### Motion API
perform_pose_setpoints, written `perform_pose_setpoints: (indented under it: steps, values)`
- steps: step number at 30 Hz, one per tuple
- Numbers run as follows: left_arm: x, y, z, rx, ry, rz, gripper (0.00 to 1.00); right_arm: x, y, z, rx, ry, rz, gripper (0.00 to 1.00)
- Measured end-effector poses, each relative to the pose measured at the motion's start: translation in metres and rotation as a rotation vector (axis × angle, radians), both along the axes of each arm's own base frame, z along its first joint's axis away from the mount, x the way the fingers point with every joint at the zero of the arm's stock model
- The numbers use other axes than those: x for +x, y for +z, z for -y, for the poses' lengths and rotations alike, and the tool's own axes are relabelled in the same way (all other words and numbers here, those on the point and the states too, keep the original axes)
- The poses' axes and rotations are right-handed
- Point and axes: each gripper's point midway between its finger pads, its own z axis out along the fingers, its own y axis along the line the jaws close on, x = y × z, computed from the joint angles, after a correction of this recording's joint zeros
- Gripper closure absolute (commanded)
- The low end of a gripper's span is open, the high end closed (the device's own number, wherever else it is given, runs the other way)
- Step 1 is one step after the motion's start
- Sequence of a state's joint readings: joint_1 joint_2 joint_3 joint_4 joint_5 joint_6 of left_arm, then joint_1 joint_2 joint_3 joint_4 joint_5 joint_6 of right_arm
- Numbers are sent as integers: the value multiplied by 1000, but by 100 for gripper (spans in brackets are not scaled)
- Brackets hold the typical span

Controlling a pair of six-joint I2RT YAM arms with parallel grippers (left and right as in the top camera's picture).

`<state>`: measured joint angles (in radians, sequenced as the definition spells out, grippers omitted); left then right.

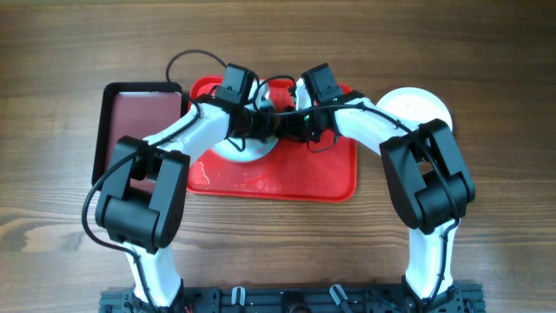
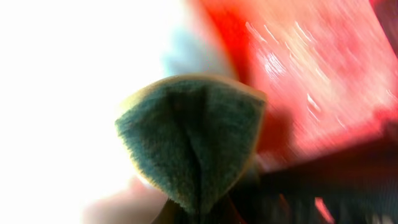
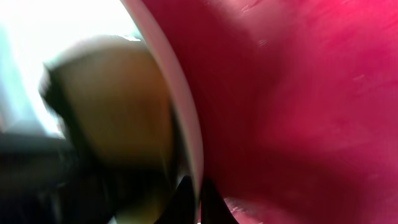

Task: Clean dirty plates on tray and stack at the side
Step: 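Scrub the tilted third plate with the sponge in the left gripper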

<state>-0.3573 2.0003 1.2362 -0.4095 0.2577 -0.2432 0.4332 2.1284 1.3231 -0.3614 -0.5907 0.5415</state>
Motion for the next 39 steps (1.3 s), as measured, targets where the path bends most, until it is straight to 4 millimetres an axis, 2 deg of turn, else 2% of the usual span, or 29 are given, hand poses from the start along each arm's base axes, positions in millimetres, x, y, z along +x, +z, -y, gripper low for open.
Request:
perform_pose_setpoints:
  steps: [3, 5, 9, 13, 15, 18, 24, 27, 30, 35, 37, 39]
  values:
    - [18, -2, -54, 244, 204, 56, 96, -3, 2, -2, 11, 9, -10, 96]
    - [18, -3, -84, 375, 300, 70, 96, -6, 2, -6, 17, 19, -16, 96]
    - [10, 0, -118, 556, 378, 76, 96, -11, 2, -11, 20, 35, -22, 96]
    - [-9, -2, -131, 637, 357, 8, 96, -12, 2, -11, 20, 37, -24, 96]
    - [-18, -4, -130, 628, 315, -39, 96, -12, 2, -11, 21, 37, -26, 96]
    - [-34, -7, -116, 516, 202, -142, 96, -13, 2, -11, 21, 38, -27, 96]
    - [-83, -4, -38, 70, -140, -336, 96, -13, 2, -11, 22, 38, -28, 96]
    - [-90, -4, -17, -61, -220, -350, 96, -13, 2, -11, 21, 41, -29, 96]
    - [-82, -3, -5, -131, -241, -308, 96, -14, 2, -10, 20, 45, -29, 96]
    - [-40, -3, -2, -170, -96, -195, 96, -12, 0, -8, 14, 34, -30, 96]
    - [-15, -1, -10, -149, -10, -126, 96, -11, 1, -9, 20, 33, -27, 96]
    - [8, -2, -31, -88, 80, -61, 96, -11, 2, -9, 24, 34, -26, 96]
